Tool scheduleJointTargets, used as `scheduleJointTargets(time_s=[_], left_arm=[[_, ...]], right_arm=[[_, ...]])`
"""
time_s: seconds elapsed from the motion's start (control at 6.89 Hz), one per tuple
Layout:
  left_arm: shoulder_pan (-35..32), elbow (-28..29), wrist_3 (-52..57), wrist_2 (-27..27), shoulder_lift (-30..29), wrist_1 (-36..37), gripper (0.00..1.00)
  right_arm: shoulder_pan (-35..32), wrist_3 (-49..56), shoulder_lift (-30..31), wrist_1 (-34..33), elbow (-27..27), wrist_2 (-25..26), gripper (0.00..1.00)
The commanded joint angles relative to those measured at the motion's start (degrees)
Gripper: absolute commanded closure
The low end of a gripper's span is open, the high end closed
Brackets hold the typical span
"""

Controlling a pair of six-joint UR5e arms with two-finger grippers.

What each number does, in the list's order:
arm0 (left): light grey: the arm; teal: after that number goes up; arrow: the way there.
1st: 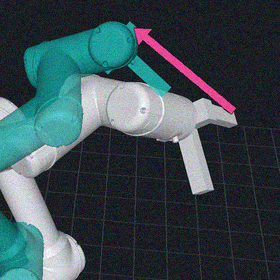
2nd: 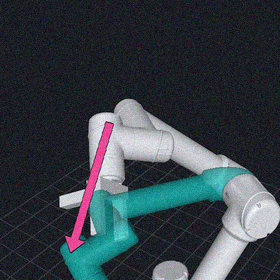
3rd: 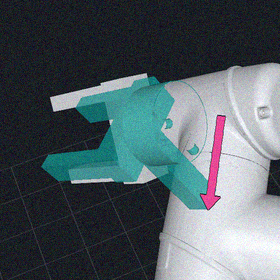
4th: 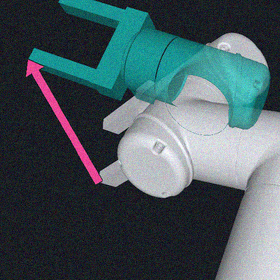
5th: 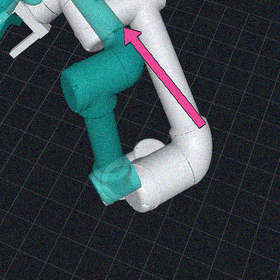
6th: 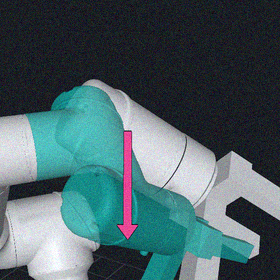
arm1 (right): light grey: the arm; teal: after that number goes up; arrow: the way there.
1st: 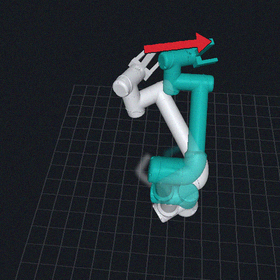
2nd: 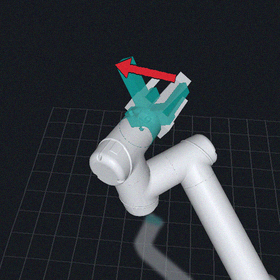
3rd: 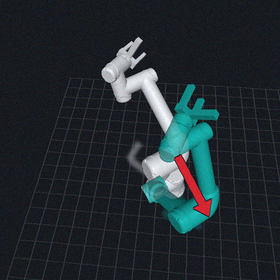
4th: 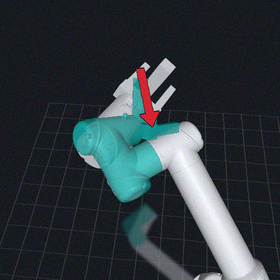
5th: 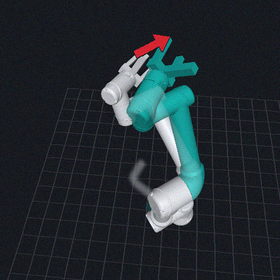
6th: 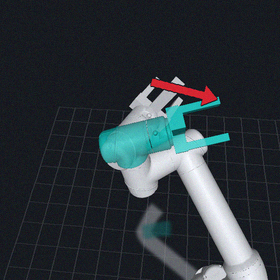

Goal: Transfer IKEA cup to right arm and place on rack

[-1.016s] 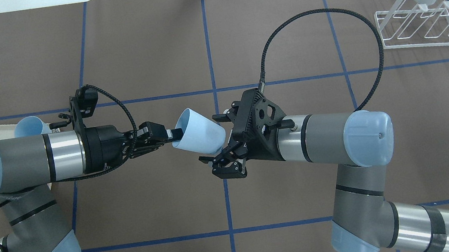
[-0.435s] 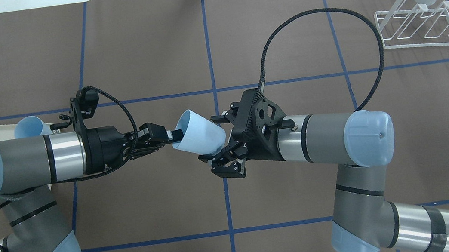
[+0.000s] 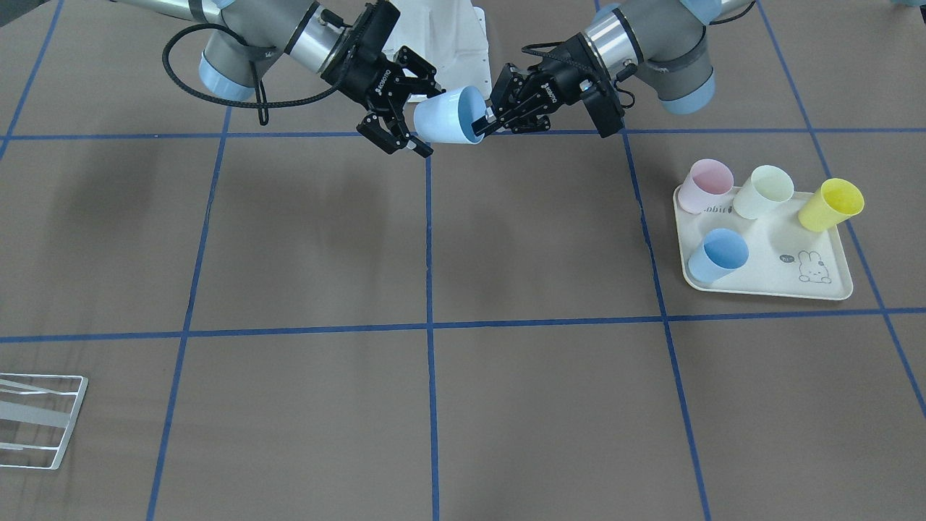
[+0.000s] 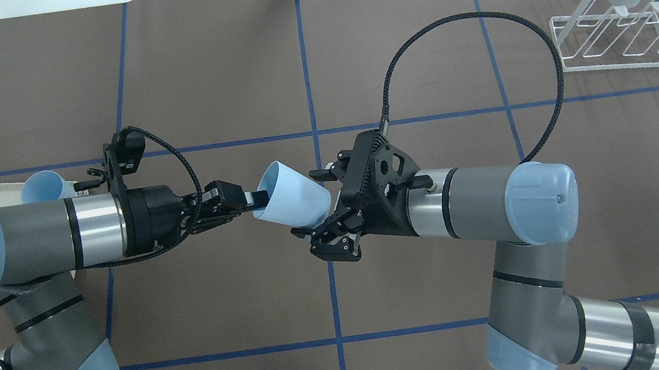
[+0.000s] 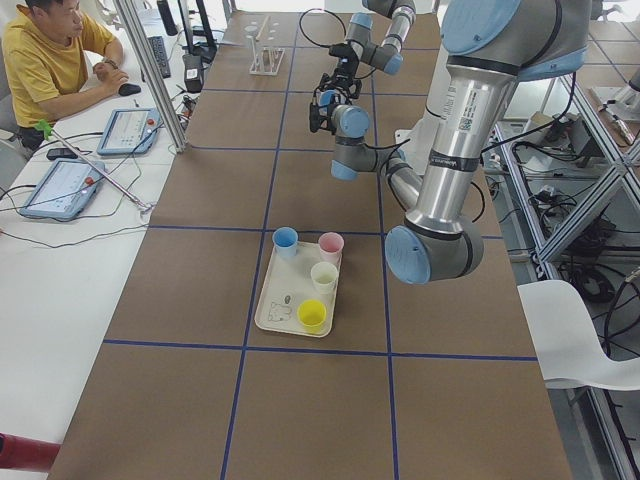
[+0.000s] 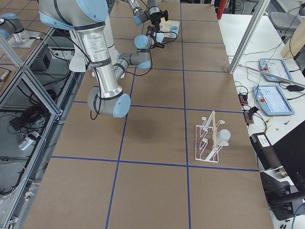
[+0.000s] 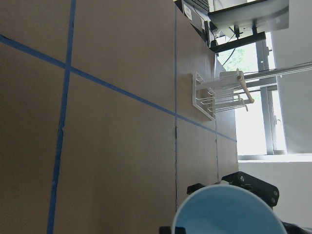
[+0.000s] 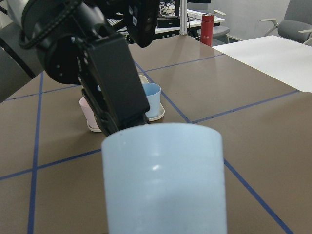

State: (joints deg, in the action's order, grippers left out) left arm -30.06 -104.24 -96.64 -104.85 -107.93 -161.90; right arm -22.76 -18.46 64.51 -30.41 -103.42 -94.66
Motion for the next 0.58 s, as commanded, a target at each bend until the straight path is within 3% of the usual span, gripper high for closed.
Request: scheduleJointTargets(time_s=[0.0, 0.15, 0.29, 0.44], left_arm=[[0.0, 0.18, 0.05, 0.0, 0.09, 0.0, 1.0], [0.0, 0.27, 0.05, 0.0, 0.09, 0.0, 1.0], [0.0, 0.27, 0.05, 0.0, 0.09, 0.0, 1.0], [0.0, 0.27, 0.05, 0.0, 0.09, 0.0, 1.0]], right_arm=[[0.0, 0.0, 0.0, 0.0, 0.06, 0.0, 0.09], [0.0, 0.0, -0.09, 0.0, -0.03, 0.0, 0.17], [0.0, -0.09, 0.0, 0.09, -0.03, 0.0, 0.31], [0.0, -0.09, -0.09, 0.09, -0.03, 0.0, 0.54]])
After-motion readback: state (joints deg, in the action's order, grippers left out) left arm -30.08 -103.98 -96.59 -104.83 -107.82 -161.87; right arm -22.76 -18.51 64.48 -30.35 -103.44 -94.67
